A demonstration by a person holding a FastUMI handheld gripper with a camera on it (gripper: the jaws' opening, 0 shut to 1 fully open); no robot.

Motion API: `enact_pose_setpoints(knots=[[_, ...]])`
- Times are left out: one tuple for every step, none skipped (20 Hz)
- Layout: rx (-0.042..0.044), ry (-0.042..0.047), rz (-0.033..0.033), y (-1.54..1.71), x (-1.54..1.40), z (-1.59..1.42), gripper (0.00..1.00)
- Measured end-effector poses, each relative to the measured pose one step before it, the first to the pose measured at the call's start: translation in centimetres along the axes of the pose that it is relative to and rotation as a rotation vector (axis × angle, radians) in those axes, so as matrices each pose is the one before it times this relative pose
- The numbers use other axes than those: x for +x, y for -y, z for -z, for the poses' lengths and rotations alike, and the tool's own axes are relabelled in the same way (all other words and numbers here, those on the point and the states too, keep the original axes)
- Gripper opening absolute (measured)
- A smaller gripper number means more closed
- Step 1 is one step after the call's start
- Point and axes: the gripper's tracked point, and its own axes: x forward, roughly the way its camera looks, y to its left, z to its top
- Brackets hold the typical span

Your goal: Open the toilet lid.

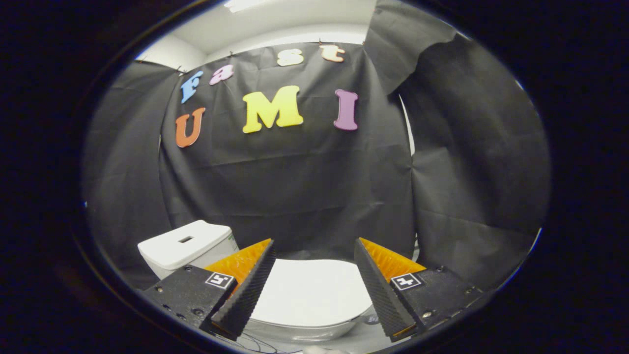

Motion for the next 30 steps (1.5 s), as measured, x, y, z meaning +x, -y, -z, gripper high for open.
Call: enact_pose_setpoints(knots=[[0.05027,-0.02369,-0.00749,0.929,1.191,0.595,1.0],[0.03724,-0.01546,0.00272,0.814,0.869,0.462,1.0],[0.03165,-0.01785,0.00182,1.141,1.007,0.516,1.0],[0.02464,-0.01668,0.00336,1.019,0.869,0.669,1.0],[0.02109,-0.01591,-0.00494,0.99,0.906,0.715,0.99],[0.01783,-0.01453,0.00016,0.872,0.677,0.557,0.98],[0.02157,-0.01679,0.00671,1.061,0.579,0.54,0.98],[0.01989,-0.02199,0.00127,1.083,0.586,0.699,0.99],[0.02187,-0.02042,0.00705,1.192,0.434,0.872,1.0],[0.02993,-0.01908,0.01257,1.298,0.498,0.665,1.0],[0.03074,-0.02029,0.00729,1.233,0.511,0.881,1.0],[0.0424,-0.03501,0.01475,1.321,0.583,1.14,1.0],[0.04313,-0.02013,-0.00056,1.066,0.736,0.753,1.0],[0.0662,-0.02274,0.0051,1.121,0.83,0.779,1.0],[0.06668,-0.02162,-0.00572,0.927,0.594,0.833,1.0],[0.0612,-0.02972,-0.0006,1.239,0.286,0.99,0.99],[0.05143,-0.02145,0.00211,1.207,0.203,0.678,0.99],[0.04446,-0.00963,0.00493,1.09,-0.075,0.321,0.99],[0.03256,-0.00441,-0.00153,0.833,0.07,0.08,0.99],[0.02165,0.00215,-0.00489,0.519,-0.099,-0.126,0.99],[0.01305,-0.00226,0.00147,0.38,-0.178,0.11,0.99],[0.01018,-0.00324,0.00096,0.429,-0.259,0.01,0.98],[0.01171,-0.00061,-0.00173,0.262,-0.192,0.035,0.98],[0.01818,-0.00529,-0.00421,0.228,-0.099,0.016,0.98],[0.02232,-0.01134,0.00276,0.259,0.034,0.143,0.98],[0.02127,-0.01476,0.00084,0.512,-0.028,0.39,0.98],[0.01994,-0.01684,0.00298,0.561,0.064,0.286,0.97],[0.01323,-0.01475,-0.00196,0.685,-0.426,0.381,0.97],[0.0085,-0.0097,-0.00524,0.458,-0.228,0.166,0.96],[0.00753,-0.01114,-0.00302,0.437,-0.185,0.239,0.96]])
